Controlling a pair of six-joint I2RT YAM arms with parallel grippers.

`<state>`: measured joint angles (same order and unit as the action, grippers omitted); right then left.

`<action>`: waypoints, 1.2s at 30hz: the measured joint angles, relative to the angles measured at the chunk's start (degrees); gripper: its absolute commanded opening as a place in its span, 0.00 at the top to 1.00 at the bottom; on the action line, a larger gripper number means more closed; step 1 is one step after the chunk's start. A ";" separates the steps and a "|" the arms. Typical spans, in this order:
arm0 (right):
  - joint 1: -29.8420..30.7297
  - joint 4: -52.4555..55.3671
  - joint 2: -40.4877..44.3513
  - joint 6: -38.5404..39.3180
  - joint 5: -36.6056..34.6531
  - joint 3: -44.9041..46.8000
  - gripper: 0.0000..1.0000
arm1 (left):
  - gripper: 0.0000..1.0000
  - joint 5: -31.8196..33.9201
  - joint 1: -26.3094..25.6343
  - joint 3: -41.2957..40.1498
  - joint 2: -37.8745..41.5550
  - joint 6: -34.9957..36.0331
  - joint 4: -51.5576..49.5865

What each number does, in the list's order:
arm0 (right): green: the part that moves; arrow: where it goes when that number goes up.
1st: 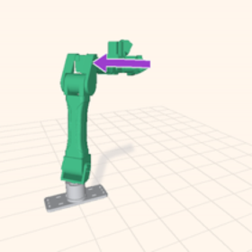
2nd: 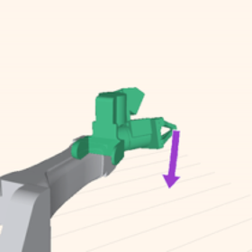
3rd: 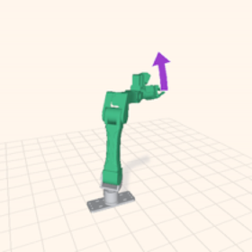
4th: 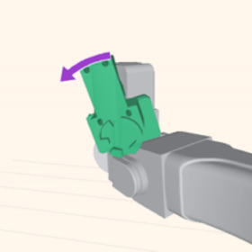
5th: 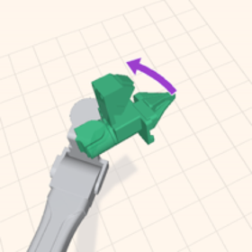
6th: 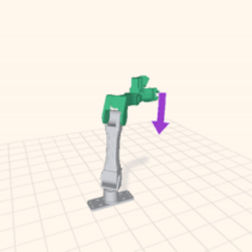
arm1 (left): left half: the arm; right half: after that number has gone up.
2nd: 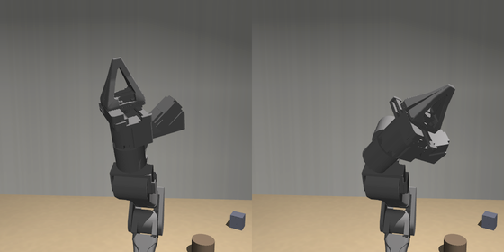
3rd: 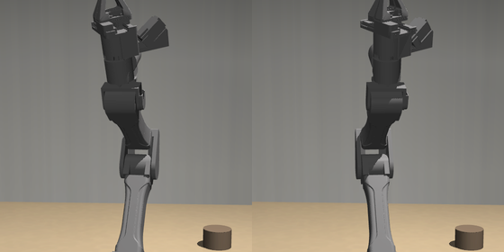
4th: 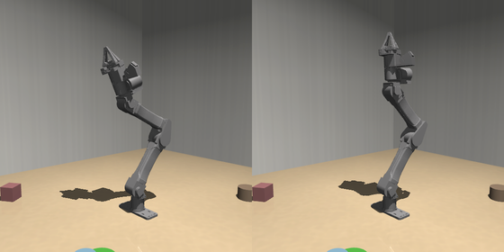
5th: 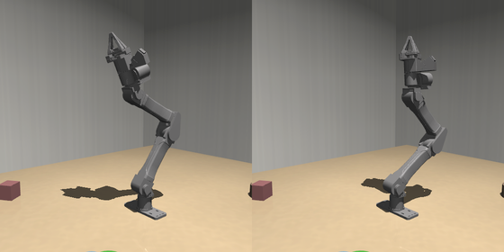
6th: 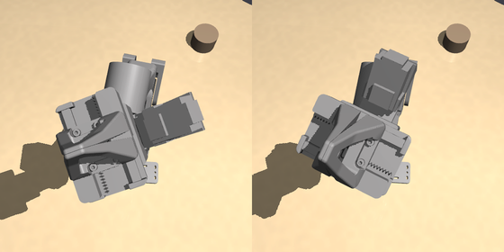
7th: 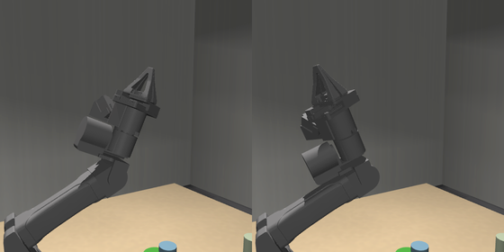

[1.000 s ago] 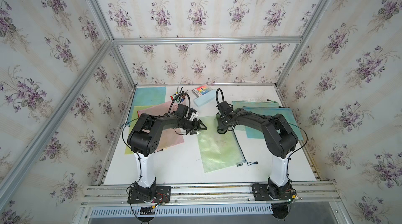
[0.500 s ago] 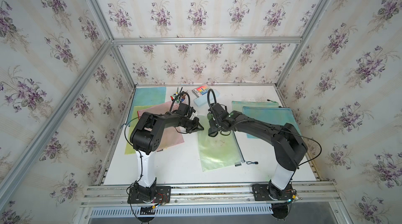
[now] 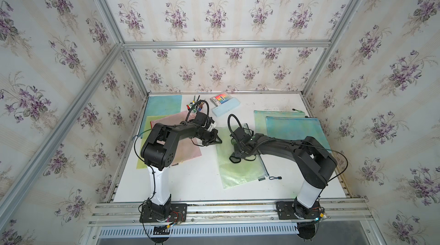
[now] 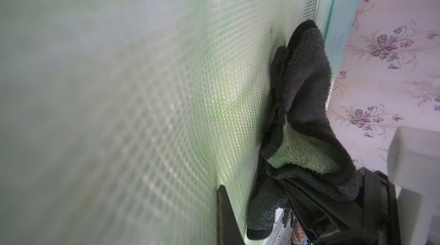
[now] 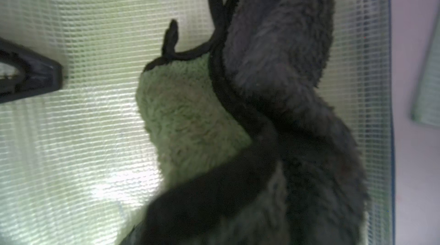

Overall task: Wipe the document bag
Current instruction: Wipe the dirt from the document bag.

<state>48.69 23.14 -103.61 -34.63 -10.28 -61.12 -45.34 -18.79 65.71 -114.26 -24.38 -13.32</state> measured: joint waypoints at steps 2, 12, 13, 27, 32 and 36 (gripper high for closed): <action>2.34 -0.15 -2.62 -0.42 -1.20 -2.91 0.82 | 0.98 0.35 0.02 -0.44 0.26 0.26 -0.15; -1.66 -0.50 2.99 -4.57 -5.03 4.37 0.80 | 0.99 0.44 -0.20 1.33 -0.11 2.45 -3.13; 0.63 0.98 1.57 -4.83 -6.80 2.62 0.80 | 0.99 0.52 -0.13 1.86 -0.42 2.58 -3.58; 1.25 6.45 3.43 -7.43 -13.00 5.05 0.79 | 1.00 0.72 -0.09 4.68 -1.38 3.93 -6.16; 7.06 7.98 -1.79 -7.28 -16.81 0.46 0.79 | 1.00 1.68 0.09 5.35 -1.66 4.22 -7.04; -1.11 5.16 6.05 -7.34 -11.96 7.78 0.79 | 1.00 1.73 0.04 5.46 -1.66 4.66 -7.58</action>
<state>47.57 28.29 -97.56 -41.98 -22.24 -53.34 -43.62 -18.74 71.18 -115.92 -19.73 -20.91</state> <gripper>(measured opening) 0.215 0.048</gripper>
